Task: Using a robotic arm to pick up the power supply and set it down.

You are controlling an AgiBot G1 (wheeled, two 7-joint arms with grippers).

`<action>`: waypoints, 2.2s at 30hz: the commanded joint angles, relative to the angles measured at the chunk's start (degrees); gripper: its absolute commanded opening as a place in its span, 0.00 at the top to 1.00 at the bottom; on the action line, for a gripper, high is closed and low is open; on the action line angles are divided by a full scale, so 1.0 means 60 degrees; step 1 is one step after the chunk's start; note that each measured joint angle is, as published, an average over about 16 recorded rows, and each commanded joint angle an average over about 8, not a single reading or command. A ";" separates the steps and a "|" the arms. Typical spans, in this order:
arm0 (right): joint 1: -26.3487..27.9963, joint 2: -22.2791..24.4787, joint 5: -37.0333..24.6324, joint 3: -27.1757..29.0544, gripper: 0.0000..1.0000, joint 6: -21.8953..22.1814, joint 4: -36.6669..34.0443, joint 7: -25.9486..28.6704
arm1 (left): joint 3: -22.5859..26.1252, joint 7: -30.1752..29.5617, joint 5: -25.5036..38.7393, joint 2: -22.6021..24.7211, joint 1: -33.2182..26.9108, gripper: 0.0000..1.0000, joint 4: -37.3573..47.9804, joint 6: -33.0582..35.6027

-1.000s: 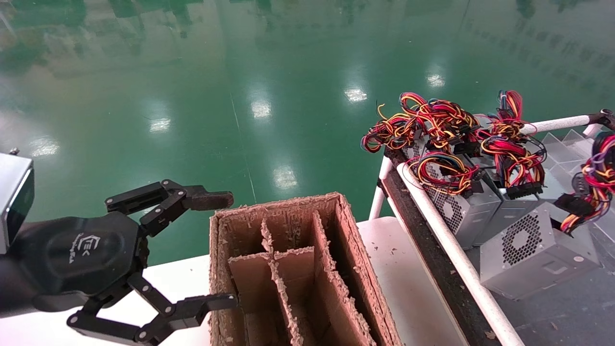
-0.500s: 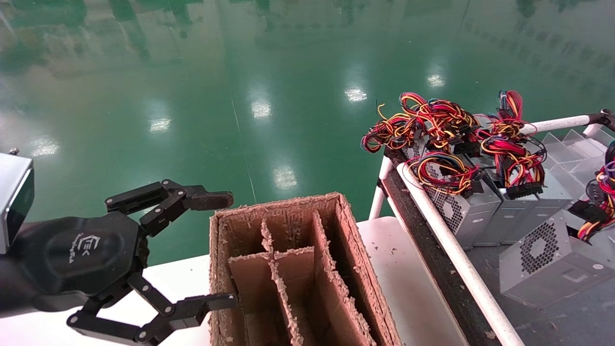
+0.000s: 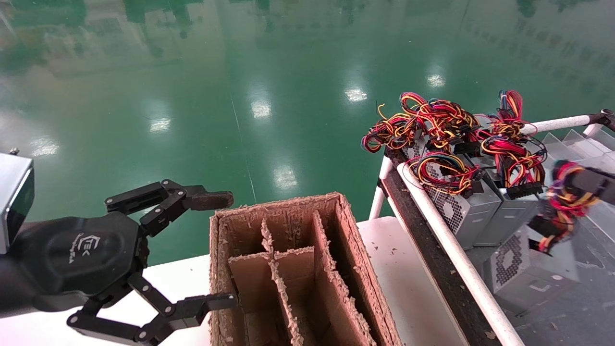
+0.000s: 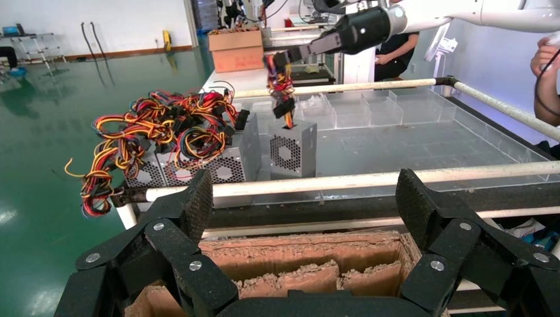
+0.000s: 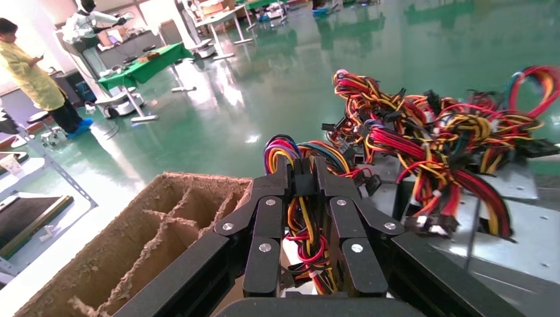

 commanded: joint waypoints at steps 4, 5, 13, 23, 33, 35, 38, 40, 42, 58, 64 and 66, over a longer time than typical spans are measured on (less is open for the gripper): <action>0.1006 -0.0332 -0.0529 -0.0648 1.00 0.0436 0.0258 0.0378 | 0.0000 0.0000 0.0000 0.0000 0.0000 0.00 0.0000 0.0000; 0.1250 -0.0403 -0.0665 -0.0785 1.00 0.0495 0.0266 0.0452 | 0.0000 0.0000 0.0000 0.0000 0.0000 0.00 0.0000 0.0000; 0.3064 -0.0941 -0.1698 -0.1713 1.00 0.0614 0.0060 0.0900 | 0.0001 0.0000 -0.0001 0.0000 0.0000 0.00 0.0000 0.0000; 0.4397 -0.1361 -0.2483 -0.2362 0.20 0.0223 -0.0709 0.1078 | 0.0001 0.0001 -0.0001 -0.0001 0.0000 0.00 0.0000 -0.0001; 0.4752 -0.1524 -0.2784 -0.2606 0.00 -0.0141 -0.1301 0.0940 | 0.0002 0.0001 -0.0001 -0.0001 -0.0001 0.00 0.0000 -0.0001; 0.4805 -0.1551 -0.2851 -0.2660 0.00 -0.0199 -0.1399 0.0929 | 0.0002 0.0001 -0.0001 -0.0001 -0.0001 0.00 0.0000 -0.0001; 0.4889 -0.1578 -0.2923 -0.2715 0.00 -0.0268 -0.1538 0.0918 | 0.0002 0.0001 -0.0002 -0.0001 -0.0001 0.00 0.0000 -0.0001; 0.4943 -0.1591 -0.2929 -0.2722 0.00 -0.0312 -0.1632 0.0906 | 0.0002 0.0001 -0.0002 -0.0001 -0.0001 0.00 0.0000 -0.0001; 0.4985 -0.1604 -0.2891 -0.2704 0.00 -0.0367 -0.1734 0.0887 | 0.0003 0.0001 -0.0002 -0.0001 -0.0001 0.00 0.0000 -0.0001; 0.5076 -0.1768 -0.2654 -0.2731 0.00 -0.0944 -0.1259 0.0387 | 0.0002 0.0002 -0.0003 -0.0002 0.0000 0.00 0.0003 -0.0003; 0.5008 -0.1874 -0.2566 -0.2797 0.00 -0.1039 -0.0728 0.0218 | 0.0003 0.0003 -0.0003 -0.0002 0.0000 0.00 0.0003 -0.0003; 0.4986 -0.1908 -0.2537 -0.2818 0.00 -0.1071 -0.0553 0.0162 | 0.0003 0.0003 -0.0003 -0.0002 0.0000 0.00 0.0003 -0.0003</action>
